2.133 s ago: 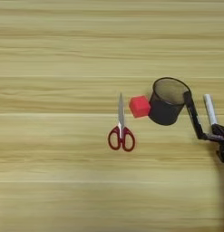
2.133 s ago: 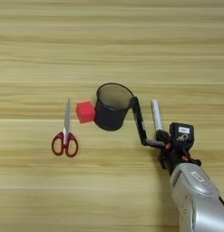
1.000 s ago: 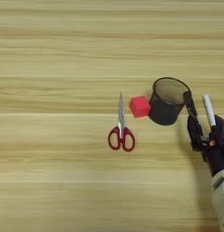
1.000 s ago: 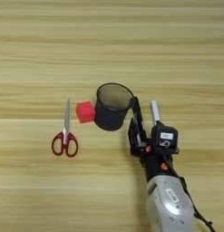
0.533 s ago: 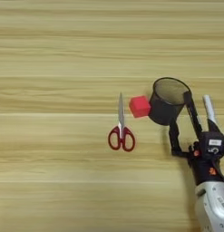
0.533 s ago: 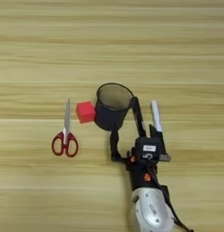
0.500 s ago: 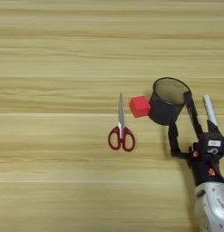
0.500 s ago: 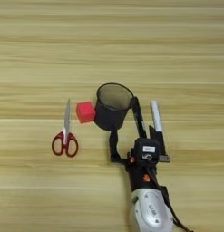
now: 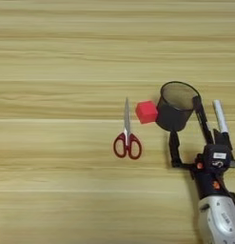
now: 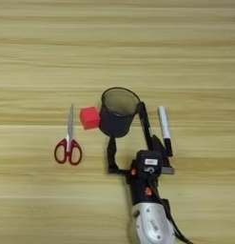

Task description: Move the objects on the table

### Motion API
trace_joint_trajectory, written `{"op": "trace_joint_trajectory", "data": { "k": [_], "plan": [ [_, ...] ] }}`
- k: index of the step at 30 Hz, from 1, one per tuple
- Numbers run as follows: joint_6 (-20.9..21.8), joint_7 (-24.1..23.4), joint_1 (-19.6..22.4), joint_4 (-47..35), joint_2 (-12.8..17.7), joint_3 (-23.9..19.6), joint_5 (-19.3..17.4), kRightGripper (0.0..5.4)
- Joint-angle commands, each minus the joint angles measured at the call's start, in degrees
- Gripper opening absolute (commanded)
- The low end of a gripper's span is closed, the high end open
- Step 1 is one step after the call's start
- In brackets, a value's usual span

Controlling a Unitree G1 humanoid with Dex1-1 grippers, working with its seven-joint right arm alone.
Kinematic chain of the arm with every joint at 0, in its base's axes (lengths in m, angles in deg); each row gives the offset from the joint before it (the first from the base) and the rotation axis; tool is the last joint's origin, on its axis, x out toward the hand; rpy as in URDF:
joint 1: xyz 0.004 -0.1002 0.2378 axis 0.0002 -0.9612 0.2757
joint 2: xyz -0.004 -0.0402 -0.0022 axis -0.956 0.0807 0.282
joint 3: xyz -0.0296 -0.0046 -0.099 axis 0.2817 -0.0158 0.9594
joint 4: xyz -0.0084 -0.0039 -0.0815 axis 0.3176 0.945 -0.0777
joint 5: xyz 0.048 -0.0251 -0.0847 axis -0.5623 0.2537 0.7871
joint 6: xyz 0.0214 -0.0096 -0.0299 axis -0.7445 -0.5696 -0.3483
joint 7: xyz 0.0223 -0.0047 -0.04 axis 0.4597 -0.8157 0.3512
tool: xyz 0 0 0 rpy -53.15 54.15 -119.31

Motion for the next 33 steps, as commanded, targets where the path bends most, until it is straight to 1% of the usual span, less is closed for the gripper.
{"op": "trace_joint_trajectory", "data": {
  "k": [1,8,33],
  "plan": [
    [1.5,0.4,1.2,-2.9,0.5,0.9,-0.2,5.36],
    [1.1,1.1,1.2,-3.2,0.7,1.5,-0.8,5.36],
    [0.5,1.3,1.0,-3.4,0.8,1.6,-2.1,5.36]
  ]
}}
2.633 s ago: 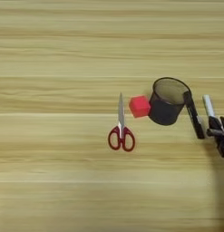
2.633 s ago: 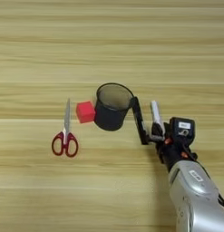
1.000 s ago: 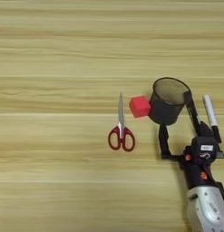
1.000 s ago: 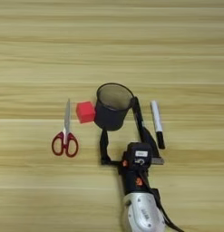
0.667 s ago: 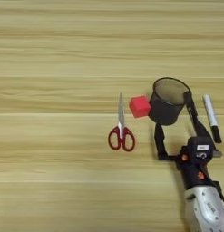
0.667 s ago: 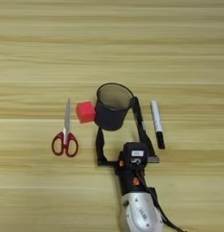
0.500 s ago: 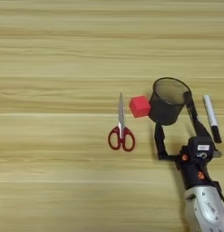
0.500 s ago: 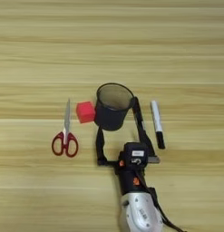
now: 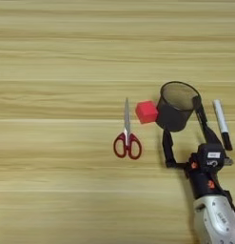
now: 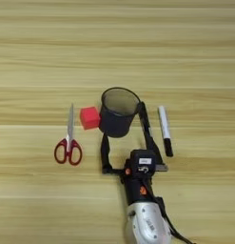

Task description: Move the objects on the table

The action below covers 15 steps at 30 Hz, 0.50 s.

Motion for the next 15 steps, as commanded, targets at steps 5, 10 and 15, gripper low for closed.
{"op": "trace_joint_trajectory", "data": {
  "k": [5,10,15],
  "plan": [
    [0.4,0.1,1.2,-2.9,0.5,-0.1,-0.8,5.36],
    [0.3,0.1,1.3,-2.8,0.6,-0.1,-0.9,5.36],
    [0.3,0.1,1.3,-2.7,0.7,-0.2,-1.0,5.36]
  ]
}}
